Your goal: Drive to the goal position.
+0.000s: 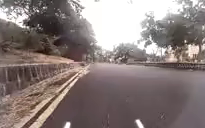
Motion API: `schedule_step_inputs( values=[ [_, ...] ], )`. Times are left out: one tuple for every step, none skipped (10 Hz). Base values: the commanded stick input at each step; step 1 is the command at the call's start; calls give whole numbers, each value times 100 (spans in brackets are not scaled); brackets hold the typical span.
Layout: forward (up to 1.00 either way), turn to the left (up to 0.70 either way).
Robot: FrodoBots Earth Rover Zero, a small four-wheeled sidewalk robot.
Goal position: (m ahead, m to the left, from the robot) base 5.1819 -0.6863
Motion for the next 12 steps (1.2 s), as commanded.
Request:
schedule_step_inputs(
  values=[
    [70,0],
    [70,0],
    [70,0],
    [70,0],
    [70,0],
    [70,0],
    [70,0],
    [70,0],
    [70,0],
    [70,0],
    [70,0],
    [70,0]
  ],
)
